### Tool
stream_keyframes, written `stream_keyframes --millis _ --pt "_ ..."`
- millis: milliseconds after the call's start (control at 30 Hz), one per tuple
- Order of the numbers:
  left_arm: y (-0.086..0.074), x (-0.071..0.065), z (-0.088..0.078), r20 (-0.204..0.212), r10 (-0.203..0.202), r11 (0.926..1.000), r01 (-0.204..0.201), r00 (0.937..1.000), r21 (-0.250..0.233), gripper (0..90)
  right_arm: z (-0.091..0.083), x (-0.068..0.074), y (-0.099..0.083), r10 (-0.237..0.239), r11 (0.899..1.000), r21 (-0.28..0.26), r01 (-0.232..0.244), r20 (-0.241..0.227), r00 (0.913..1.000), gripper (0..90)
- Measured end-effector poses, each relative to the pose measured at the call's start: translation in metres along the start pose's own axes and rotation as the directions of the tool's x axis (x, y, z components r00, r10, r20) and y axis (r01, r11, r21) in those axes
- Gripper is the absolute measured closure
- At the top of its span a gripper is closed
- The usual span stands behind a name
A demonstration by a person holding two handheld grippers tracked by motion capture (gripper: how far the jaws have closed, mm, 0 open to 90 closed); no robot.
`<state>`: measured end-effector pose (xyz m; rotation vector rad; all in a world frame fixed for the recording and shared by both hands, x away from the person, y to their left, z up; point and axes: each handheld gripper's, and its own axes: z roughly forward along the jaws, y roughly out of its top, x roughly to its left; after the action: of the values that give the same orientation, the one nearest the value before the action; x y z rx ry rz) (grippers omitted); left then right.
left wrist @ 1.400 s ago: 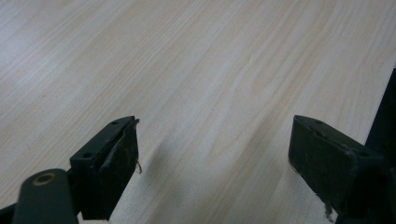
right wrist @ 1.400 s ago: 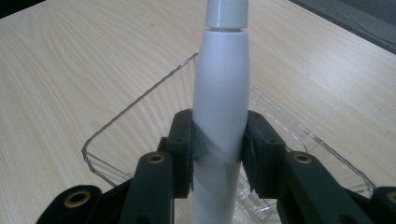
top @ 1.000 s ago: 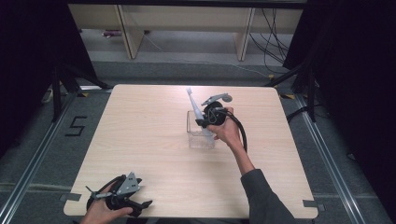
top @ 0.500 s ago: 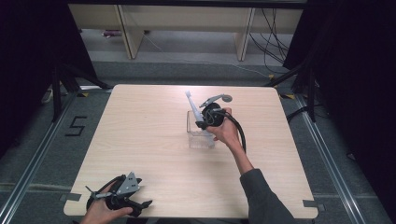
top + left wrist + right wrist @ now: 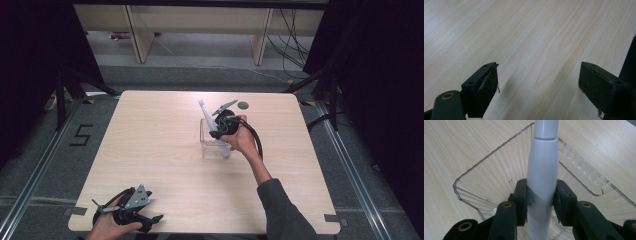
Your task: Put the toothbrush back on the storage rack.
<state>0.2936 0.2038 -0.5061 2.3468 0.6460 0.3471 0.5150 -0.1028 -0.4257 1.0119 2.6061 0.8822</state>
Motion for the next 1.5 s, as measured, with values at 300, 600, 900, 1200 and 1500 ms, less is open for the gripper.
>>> stream_keyframes --millis 300,600,900,1200,1500 --pt "0.0 0.0 0.0 0.0 0.004 1.0 -0.004 1.0 0.005 15.6 0.002 -0.005 0.001 -0.044 0.999 -0.012 0.044 -0.005 0.999 66.1" --pt "0.0 -0.001 0.0 0.005 -0.004 1.0 0.004 1.0 0.003 15.6 0.002 -0.006 -0.001 -0.066 0.998 0.0 0.066 -0.021 0.9976 67.0" --pt "0.0 0.0 0.0 -0.001 0.002 1.0 -0.002 1.0 0.004 15.6 -0.005 -0.006 -0.003 -0.052 0.998 -0.035 0.051 -0.024 0.9984 60.7" --pt "0.0 -0.001 0.001 0.0 -0.002 1.0 0.002 1.0 -0.002 15.6 -0.029 -0.009 -0.008 -0.014 0.994 -0.104 0.01 -0.035 0.9993 46.8" --pt "-0.001 -0.002 0.001 -0.002 -0.014 0.9999 0.014 0.9999 -0.003 15.6 -0.044 -0.011 -0.019 0.03 0.986 -0.166 -0.035 -0.032 0.999 40.9"
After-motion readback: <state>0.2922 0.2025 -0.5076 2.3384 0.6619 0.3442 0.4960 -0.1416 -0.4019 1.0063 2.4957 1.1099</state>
